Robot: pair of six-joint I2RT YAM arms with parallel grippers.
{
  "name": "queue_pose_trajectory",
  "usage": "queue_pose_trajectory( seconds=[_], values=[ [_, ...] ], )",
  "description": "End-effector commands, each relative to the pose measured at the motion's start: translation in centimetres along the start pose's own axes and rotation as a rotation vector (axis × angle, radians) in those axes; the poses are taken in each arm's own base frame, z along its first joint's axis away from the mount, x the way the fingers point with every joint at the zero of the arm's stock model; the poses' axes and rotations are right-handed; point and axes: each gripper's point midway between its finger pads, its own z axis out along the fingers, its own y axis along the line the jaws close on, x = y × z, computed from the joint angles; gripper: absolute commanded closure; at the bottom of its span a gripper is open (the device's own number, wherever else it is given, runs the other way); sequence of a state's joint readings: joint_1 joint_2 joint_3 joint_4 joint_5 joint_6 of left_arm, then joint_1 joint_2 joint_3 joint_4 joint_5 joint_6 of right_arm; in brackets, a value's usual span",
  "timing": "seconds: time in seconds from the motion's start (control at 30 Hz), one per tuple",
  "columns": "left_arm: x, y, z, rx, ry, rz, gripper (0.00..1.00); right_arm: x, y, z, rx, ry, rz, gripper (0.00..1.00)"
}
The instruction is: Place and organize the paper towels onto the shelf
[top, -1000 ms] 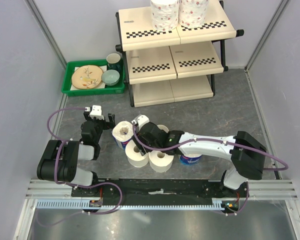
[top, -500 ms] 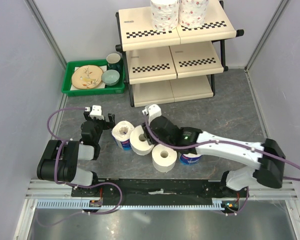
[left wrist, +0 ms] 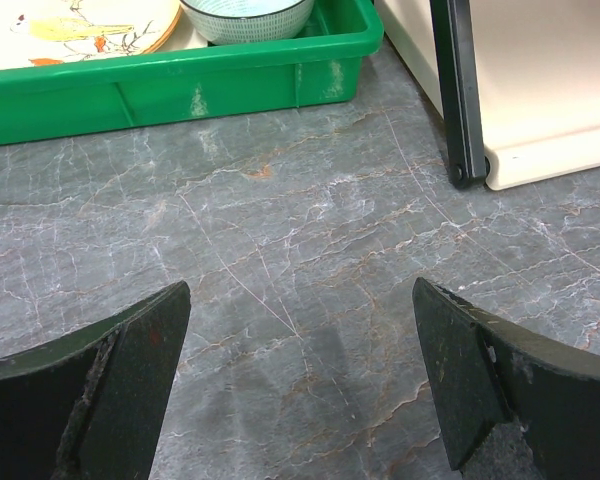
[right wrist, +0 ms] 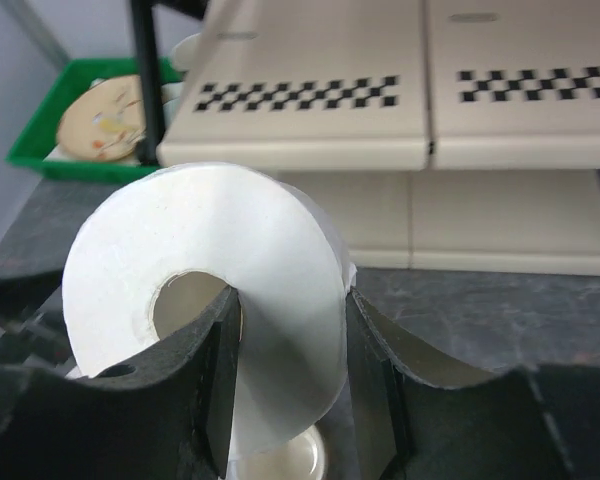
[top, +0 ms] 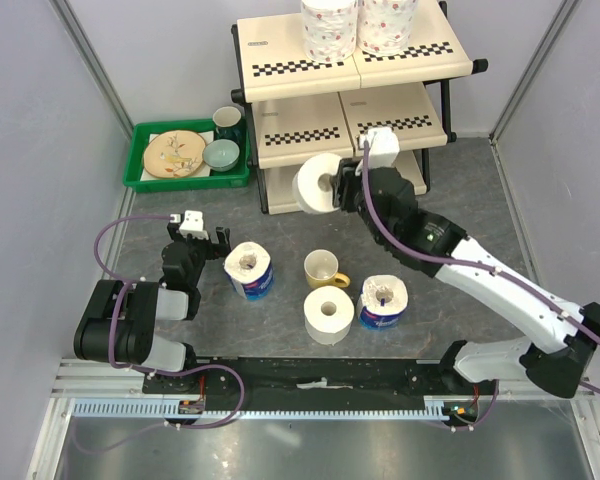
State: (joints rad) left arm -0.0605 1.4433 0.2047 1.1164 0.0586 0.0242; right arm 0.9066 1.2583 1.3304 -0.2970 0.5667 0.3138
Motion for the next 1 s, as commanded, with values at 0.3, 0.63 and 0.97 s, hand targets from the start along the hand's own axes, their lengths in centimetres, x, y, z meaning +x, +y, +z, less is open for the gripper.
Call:
queue_pose_trajectory(
  seconds=[0.3, 0.63, 0.97],
  values=[
    [-1.6, 0.0, 0.4, 0.009, -0.054, 0.025, 0.00, -10.8, -5.4, 9.1, 0.177, -0.228, 0.056, 0.64],
    [-1.6, 0.0, 0.4, 0.008, -0.055, 0.024, 0.00, -11.4, -6.7, 14.1, 0.176, -0.250, 0.069, 0.64],
    [-1.7, 0.0, 0.4, 0.009, -0.057, 0.025, 0.00, -11.3, -7.0, 15.7, 0.159, -0.265, 0.088, 0.64]
  ],
)
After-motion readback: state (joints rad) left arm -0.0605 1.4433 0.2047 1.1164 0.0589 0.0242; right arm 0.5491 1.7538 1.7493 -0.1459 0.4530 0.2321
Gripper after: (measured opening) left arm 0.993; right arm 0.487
